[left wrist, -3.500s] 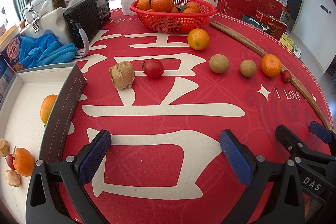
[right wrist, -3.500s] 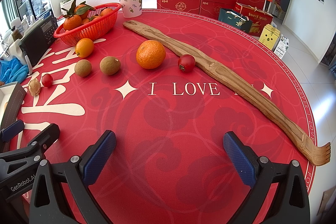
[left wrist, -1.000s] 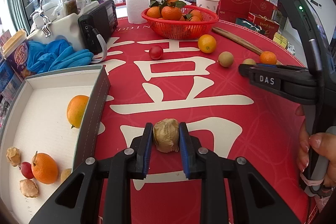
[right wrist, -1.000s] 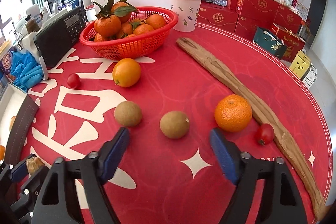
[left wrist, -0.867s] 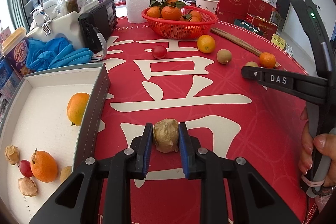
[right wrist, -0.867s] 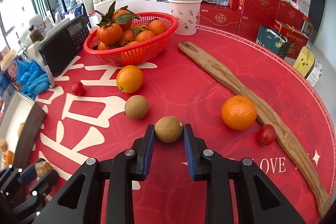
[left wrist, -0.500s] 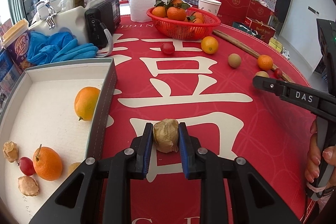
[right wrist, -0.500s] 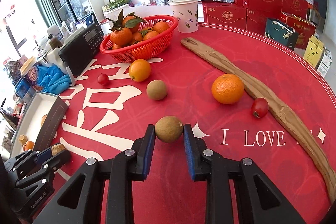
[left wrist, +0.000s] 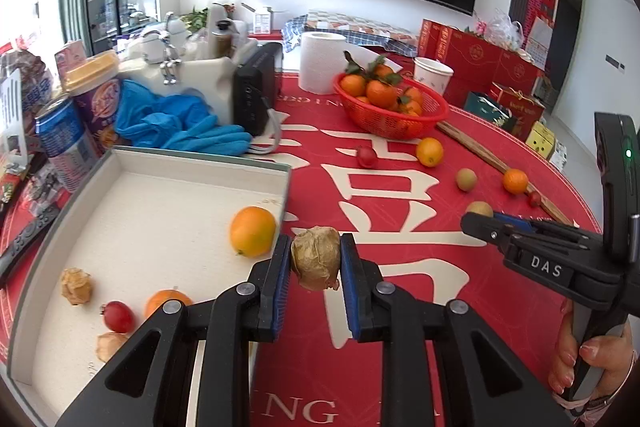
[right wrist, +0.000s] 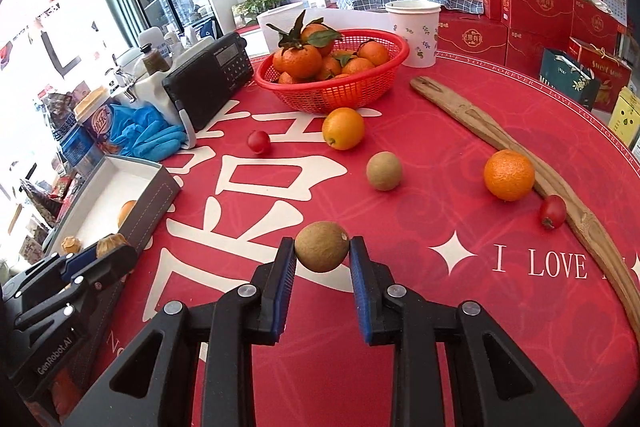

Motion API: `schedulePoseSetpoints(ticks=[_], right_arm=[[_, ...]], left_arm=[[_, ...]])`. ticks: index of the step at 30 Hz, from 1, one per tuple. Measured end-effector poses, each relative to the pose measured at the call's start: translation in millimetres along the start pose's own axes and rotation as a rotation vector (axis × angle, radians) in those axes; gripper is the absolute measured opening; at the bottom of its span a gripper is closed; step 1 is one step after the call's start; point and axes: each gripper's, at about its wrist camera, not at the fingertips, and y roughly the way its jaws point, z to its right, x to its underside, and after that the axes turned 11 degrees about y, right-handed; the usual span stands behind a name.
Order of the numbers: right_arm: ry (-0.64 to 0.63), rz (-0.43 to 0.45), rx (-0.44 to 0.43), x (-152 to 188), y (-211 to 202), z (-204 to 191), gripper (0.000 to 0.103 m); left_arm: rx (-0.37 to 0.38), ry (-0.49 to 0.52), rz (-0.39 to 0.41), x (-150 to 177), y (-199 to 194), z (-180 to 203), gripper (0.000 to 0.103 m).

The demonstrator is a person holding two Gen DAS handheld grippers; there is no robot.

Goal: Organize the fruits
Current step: 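Lift the husk fruit with the left tool while the right tool grasps a brown kiwi, then carry the husk fruit and kiwi into the white tray and open both tools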

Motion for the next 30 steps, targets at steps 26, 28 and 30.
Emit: schedulePoseSetpoints(ticks=[26, 28, 30], right_arm=[[-0.298, -0.168, -0.223, 37, 50, -181, 0.028], [-0.316, -0.168, -0.210, 39, 48, -182, 0.028], [-0.317, -0.178, -0.208, 40, 46, -182, 0.028]], left_arm=[[-0.159, -0.230, -0.093, 37, -10, -109, 0.026], [-0.156, -0.232, -0.094, 38, -10, -110, 0.026], [-0.156, -0.238, -0.094, 38, -10, -111, 0.026]])
